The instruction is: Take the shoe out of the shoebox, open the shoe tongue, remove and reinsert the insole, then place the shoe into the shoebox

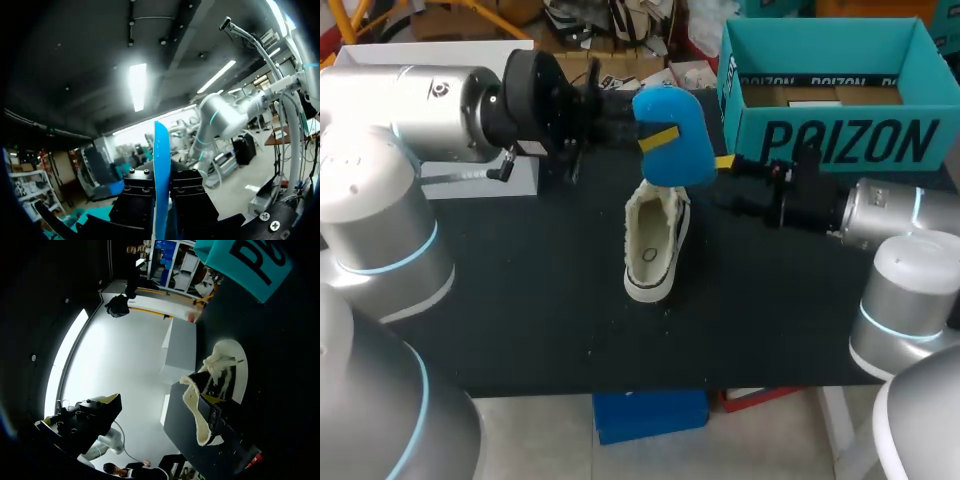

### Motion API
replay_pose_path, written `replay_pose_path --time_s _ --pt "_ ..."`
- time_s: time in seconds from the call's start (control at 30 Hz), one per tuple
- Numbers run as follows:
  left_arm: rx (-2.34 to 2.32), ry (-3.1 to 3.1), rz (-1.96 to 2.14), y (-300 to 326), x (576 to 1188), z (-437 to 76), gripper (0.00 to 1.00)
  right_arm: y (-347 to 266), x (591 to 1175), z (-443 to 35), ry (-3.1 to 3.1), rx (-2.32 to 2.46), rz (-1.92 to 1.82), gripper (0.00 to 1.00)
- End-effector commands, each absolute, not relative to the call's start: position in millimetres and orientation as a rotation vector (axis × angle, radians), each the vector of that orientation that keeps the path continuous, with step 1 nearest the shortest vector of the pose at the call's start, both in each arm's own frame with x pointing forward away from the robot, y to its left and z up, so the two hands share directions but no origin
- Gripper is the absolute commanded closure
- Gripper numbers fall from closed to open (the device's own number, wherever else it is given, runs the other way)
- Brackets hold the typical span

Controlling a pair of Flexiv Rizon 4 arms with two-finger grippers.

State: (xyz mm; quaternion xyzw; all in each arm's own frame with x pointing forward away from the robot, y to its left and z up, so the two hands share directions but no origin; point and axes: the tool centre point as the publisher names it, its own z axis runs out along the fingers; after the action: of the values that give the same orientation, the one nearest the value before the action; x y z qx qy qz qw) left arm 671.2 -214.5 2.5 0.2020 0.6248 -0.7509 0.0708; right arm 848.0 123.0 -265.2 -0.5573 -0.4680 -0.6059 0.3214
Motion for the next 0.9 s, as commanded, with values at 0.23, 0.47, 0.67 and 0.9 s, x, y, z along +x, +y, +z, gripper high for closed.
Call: replay_pose_path --time_s 0.23,0.47,0.67,0.9 --pt "0.709 1.827 -2.133 -212 669 5 1.00 124 848 -265 -1.228 -1.466 -1.592 0.00" --pt "0.846 1.655 -1.987 -183 636 -30 1.00 124 848 -265 -1.228 -1.466 -1.592 0.00" --pt "1.013 1.522 -1.781 -153 612 -78 1.00 124 848 -265 -1.228 -1.466 -1.592 0.00" --pt "1.214 1.403 -1.640 -132 577 -125 1.00 124 848 -265 -1.228 -1.466 -1.592 0.00"
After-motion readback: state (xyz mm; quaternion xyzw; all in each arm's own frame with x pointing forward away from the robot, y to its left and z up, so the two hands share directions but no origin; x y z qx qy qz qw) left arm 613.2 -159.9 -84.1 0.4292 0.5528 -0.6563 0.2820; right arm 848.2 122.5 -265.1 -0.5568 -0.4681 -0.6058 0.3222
